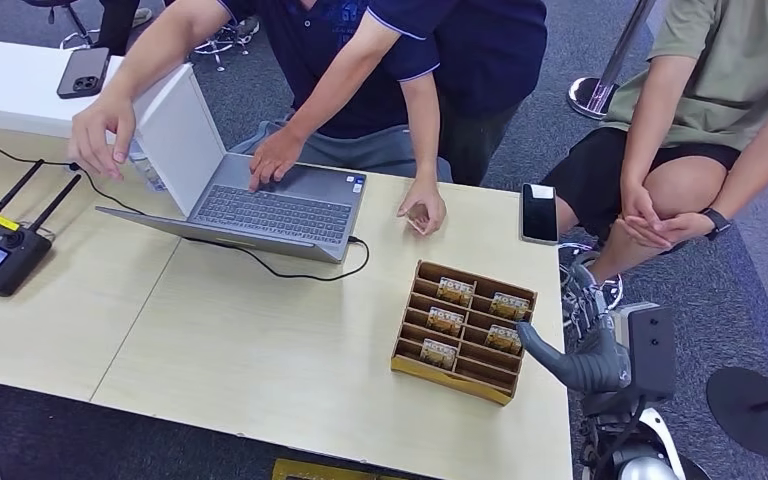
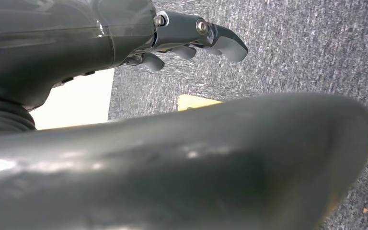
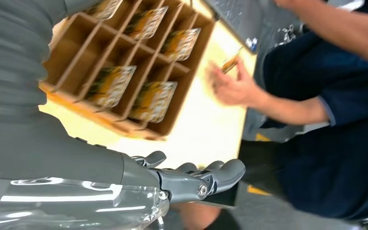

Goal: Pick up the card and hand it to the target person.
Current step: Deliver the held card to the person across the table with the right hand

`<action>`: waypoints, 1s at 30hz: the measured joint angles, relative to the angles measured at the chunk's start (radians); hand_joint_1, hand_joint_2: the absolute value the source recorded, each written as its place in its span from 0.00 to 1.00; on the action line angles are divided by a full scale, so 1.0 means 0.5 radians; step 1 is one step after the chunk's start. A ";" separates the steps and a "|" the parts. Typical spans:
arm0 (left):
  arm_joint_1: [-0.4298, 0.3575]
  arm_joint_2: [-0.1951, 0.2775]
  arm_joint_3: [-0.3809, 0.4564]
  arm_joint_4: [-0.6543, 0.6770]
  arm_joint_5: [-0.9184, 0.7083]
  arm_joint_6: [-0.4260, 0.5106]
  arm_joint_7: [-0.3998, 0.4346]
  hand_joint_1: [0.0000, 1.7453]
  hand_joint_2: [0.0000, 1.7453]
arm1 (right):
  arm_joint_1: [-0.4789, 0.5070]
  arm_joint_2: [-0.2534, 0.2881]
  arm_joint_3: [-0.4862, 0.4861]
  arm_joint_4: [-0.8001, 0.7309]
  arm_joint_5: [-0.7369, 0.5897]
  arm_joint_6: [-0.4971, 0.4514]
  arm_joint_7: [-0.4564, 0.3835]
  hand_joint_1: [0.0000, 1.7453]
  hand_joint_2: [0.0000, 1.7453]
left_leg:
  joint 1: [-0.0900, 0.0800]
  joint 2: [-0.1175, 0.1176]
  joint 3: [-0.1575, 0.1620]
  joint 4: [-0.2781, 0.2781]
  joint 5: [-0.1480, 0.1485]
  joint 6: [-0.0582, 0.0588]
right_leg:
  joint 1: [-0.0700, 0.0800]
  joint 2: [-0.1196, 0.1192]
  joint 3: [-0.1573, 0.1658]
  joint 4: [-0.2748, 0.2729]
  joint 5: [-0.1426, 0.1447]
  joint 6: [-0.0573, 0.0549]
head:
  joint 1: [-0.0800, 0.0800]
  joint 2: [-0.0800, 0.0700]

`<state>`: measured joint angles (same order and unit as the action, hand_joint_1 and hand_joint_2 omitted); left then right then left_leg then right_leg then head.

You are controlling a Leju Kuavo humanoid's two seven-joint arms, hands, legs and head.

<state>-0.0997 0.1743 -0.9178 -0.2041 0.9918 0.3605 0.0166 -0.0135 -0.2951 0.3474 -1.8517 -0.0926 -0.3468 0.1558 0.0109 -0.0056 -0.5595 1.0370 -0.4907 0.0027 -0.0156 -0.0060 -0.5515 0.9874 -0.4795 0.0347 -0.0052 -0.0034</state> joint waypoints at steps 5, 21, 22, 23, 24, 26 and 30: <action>0.000 0.000 0.000 0.000 0.000 0.000 0.003 0.00 0.00 | 0.054 -0.045 -0.001 0.000 -0.022 -0.019 0.002 0.00 1.00 | 0.000 0.000 0.000 0.000 0.000 0.000 | 0.000 0.000 0.000 0.000 0.000 0.000 | 0.000 0.000; -0.001 0.001 -0.001 0.000 0.000 0.000 -0.014 0.00 0.00 | 0.041 -0.097 0.052 -0.016 -0.113 0.012 0.025 0.00 1.00 | 0.000 0.000 0.000 0.000 0.000 0.000 | 0.000 0.000 0.001 0.000 0.000 0.000 | 0.000 0.000; -0.001 0.001 -0.001 0.000 0.000 -0.001 -0.014 0.00 0.00 | 0.038 -0.098 0.060 -0.020 -0.125 0.015 0.026 0.00 1.00 | 0.000 0.000 0.000 0.000 0.000 0.000 | 0.000 0.000 0.001 0.000 0.000 0.000 | 0.000 0.000; -0.001 0.001 -0.001 0.000 0.000 -0.002 -0.015 0.00 0.00 | 0.033 -0.100 0.070 -0.023 -0.139 0.017 0.027 0.00 1.00 | 0.000 0.000 0.000 0.000 0.000 0.000 | 0.000 0.000 0.001 0.000 0.000 0.000 | 0.000 0.000; -0.001 0.001 -0.001 0.000 0.000 -0.003 -0.015 0.00 0.00 | 0.028 -0.105 0.081 -0.027 -0.153 0.017 0.030 0.00 1.00 | 0.000 0.000 0.000 0.000 0.000 0.000 | 0.000 0.000 0.001 0.000 0.000 0.000 | 0.000 0.000; -0.001 0.002 -0.001 0.000 0.000 -0.006 -0.016 0.00 0.00 | 0.018 -0.119 0.106 -0.029 -0.180 0.014 0.047 0.00 1.00 | 0.000 0.000 0.000 0.000 0.000 0.000 | 0.000 0.000 0.001 0.000 0.000 0.000 | 0.000 0.000; -0.001 0.007 -0.001 0.000 -0.001 -0.010 -0.019 0.00 0.00 | 0.000 -0.153 0.162 -0.034 -0.216 -0.015 0.102 0.00 1.00 | 0.000 0.000 0.000 0.000 0.000 0.000 | 0.000 0.000 0.001 0.000 0.000 0.000 | 0.000 0.000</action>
<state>-0.1001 0.1779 -0.9182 -0.2041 0.9915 0.3556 0.0072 -0.0133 -0.3714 0.4284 -1.8687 -0.2006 -0.3542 0.2067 0.0109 -0.0056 -0.5596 1.0370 -0.4907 0.0027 -0.0157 -0.0061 -0.5511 0.9874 -0.4795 0.0347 -0.0052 -0.0034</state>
